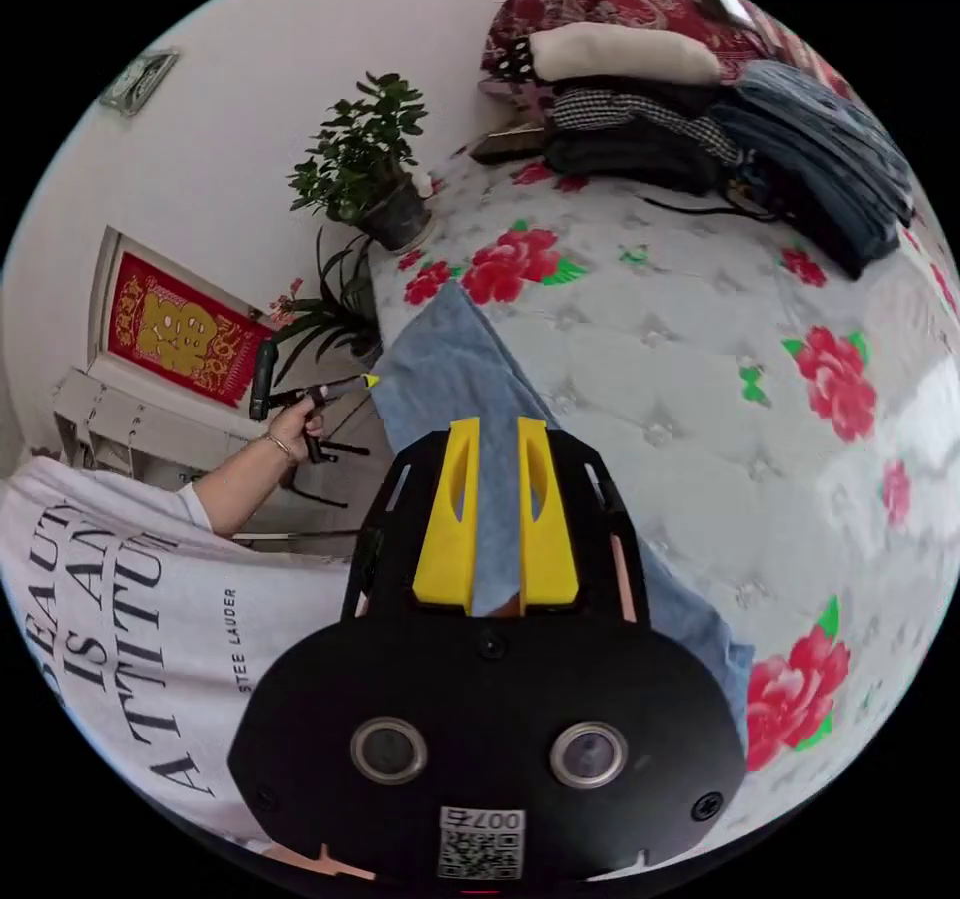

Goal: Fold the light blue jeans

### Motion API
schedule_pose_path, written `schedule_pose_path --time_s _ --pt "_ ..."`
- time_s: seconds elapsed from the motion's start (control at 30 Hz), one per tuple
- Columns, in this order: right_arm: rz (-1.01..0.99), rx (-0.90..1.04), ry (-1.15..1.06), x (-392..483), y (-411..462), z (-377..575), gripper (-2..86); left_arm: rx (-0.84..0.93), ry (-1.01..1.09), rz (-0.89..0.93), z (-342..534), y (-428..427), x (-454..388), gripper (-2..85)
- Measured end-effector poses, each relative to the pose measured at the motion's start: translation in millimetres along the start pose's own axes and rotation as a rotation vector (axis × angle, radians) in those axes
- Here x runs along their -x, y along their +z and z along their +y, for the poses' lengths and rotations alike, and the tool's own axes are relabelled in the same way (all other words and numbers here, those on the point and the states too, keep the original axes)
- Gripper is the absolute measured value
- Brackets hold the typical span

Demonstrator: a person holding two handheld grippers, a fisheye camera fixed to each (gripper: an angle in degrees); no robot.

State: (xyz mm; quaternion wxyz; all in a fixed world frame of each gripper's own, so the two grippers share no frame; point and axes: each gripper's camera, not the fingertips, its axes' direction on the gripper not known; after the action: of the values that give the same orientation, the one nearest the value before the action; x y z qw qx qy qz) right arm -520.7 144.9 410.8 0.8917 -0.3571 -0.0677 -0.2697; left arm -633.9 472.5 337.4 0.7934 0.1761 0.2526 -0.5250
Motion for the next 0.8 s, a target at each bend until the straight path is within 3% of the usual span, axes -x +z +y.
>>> schedule_pose_path --time_s 0.07,0.27,0.47,0.6,0.7,0.8 --pt "-0.042 0.056 -0.101 39 56 -97 3.9 -0.007 -0.017 0.036 -1 -1 11 7.5" --pt "-0.025 0.186 -0.193 106 188 -270 4.7 -0.046 -0.059 0.119 -2 -16 37 7.1" --pt "-0.007 0.34 -0.165 140 266 -344 1.2 -0.188 0.004 0.109 9 -48 43 -0.4" --pt "-0.045 0.138 -0.399 193 210 -351 0.3 -0.366 0.165 0.083 14 -91 42 -0.8" --pt "-0.034 -0.02 -0.447 207 187 -355 0.4 -0.324 0.193 0.087 10 -79 54 -0.6" --pt "0.037 0.183 -0.288 179 255 -384 1.5 -0.22 0.091 0.14 0 -52 69 1.0"
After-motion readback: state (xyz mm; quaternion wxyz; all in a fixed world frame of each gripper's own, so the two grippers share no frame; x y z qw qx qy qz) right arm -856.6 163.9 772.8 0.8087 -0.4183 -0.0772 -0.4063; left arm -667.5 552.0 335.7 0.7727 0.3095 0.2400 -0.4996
